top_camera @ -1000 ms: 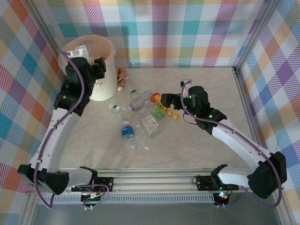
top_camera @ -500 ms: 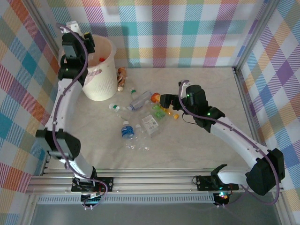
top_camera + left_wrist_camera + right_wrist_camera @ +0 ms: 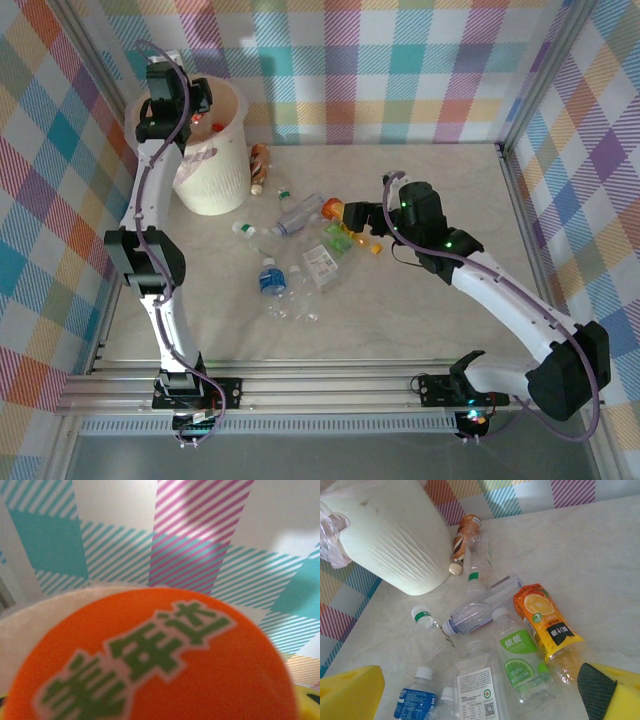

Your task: Put the plastic bottles in the bin

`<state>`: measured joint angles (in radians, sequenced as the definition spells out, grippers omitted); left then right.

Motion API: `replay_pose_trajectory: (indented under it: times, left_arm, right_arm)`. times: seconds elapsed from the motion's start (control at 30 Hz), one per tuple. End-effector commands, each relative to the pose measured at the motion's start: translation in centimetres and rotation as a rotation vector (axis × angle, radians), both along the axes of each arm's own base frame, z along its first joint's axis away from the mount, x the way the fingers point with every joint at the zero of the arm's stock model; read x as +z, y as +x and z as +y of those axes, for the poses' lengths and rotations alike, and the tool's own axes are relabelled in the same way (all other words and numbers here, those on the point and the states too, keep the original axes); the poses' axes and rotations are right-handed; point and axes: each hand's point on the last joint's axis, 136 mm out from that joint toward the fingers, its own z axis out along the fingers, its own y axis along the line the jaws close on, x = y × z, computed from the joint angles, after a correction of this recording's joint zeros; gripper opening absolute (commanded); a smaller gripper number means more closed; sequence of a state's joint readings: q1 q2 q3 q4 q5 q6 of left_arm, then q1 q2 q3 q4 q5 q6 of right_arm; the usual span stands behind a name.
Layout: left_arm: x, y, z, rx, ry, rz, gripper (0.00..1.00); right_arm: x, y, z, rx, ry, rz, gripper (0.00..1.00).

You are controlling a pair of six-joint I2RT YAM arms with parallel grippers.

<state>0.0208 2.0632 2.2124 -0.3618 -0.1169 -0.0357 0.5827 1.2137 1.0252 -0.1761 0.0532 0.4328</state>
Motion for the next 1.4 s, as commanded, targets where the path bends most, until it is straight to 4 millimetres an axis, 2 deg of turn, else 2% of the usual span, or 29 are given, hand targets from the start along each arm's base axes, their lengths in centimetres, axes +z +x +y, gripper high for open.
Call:
replay_pose_trajectory:
  times: [0.0, 0.1, 0.2, 0.33, 0.5, 0.67, 0.87, 1.03, 1.17, 1.27, 1.37]
  left_arm:
    - [-0.8, 0.4, 1.8, 0.03, -0.054, 0.021, 0.49]
    - [-2.5, 0.7, 2.7, 0.059, -0.077, 0.054, 0.51]
    - [-3.3, 0.9, 3.0, 0.068, -0.106, 0.078, 0.6]
    - [-2.3, 0.8, 2.5, 0.06, -0.155, 0.08, 0.75]
    - [-0.6, -0.2, 2.0, 0.055, -0.203, 0.067, 0.85]
    - [0.6, -1.3, 1.4, 0.028, -0.228, 0.069, 0.9]
    - [2.2, -3.0, -0.7, -0.028, -0.256, 0.073, 0.94]
    - [4.1, -4.8, -2.3, -0.03, -0.255, 0.03, 0.97]
    - [5.7, -7.3, -3.6, -0.021, -0.26, -0.022, 0.99]
    - [5.8, -9.9, -4.5, 0.017, -0.227, -0.061, 1.0]
    - [4.5, -13.0, -5.2, 0.054, -0.258, -0.069, 1.0]
  right_arm:
    - [0.8, 0.0, -0.4, -0.004, -0.002, -0.041, 1.0]
    - [0.7, 0.0, -0.3, 0.0, -0.002, -0.036, 1.0]
    - [0.8, 0.0, -0.3, 0.002, -0.002, -0.038, 1.0]
    - [0.8, 0.1, -0.2, 0.002, -0.002, -0.038, 1.0]
    - [0.7, 0.2, -0.1, 0.001, 0.005, -0.034, 1.0]
    - [0.5, 0.3, -0.3, -0.018, 0.012, -0.026, 1.0]
    - [-1.5, 0.8, -1.4, -0.097, -0.012, 0.029, 1.0]
    - [-3.1, 0.9, -1.7, -0.127, -0.02, 0.085, 1.0]
    - [-3.5, 0.9, -1.7, -0.138, -0.005, 0.092, 1.0]
    - [-3.5, 0.8, -1.6, -0.133, 0.009, 0.086, 1.0]
    - [-3.3, 0.7, -1.4, -0.119, 0.026, 0.077, 1.0]
